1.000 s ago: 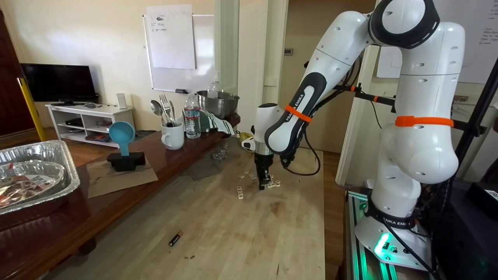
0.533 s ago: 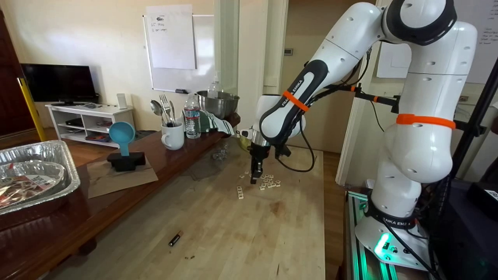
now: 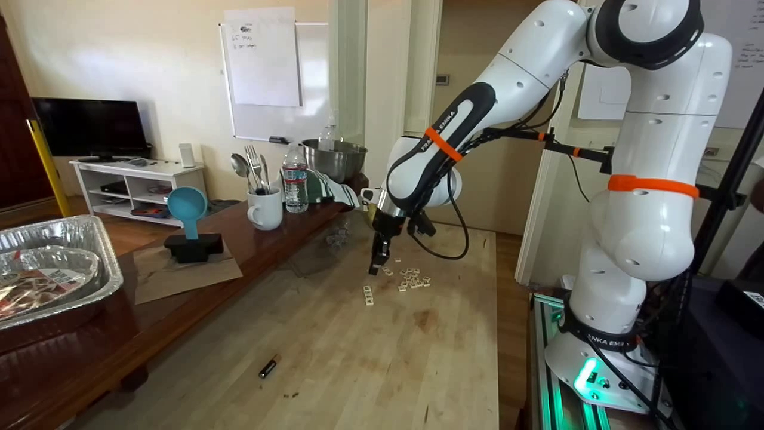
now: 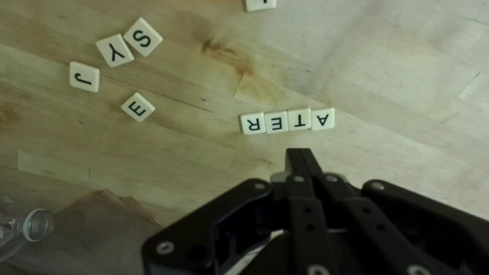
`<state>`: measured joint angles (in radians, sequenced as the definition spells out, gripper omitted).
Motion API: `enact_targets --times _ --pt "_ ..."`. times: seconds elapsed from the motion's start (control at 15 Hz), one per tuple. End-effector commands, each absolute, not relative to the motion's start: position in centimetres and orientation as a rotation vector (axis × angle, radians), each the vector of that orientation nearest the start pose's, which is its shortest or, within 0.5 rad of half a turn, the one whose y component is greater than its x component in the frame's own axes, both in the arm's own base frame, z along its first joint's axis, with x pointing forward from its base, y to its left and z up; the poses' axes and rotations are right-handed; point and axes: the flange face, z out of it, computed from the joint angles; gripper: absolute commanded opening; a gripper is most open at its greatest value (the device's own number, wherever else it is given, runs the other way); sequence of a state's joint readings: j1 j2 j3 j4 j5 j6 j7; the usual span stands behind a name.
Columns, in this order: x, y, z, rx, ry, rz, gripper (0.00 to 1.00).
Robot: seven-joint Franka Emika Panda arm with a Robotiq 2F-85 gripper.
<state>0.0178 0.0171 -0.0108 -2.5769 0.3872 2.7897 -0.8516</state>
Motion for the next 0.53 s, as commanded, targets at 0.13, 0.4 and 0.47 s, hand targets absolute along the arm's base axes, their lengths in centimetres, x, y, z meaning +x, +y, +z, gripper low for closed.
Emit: enact_targets --times 0.13,0.4,0.47 --pt "48.5 -3.3 26.0 -2.993 -0.664 -0.452 0.0" --pt "49.5 -5.6 24.8 -3.005 -0.385 -0.446 0.0" --pt "49.7 -6.0 24.6 -2.998 -0.321 -0.444 0.0"
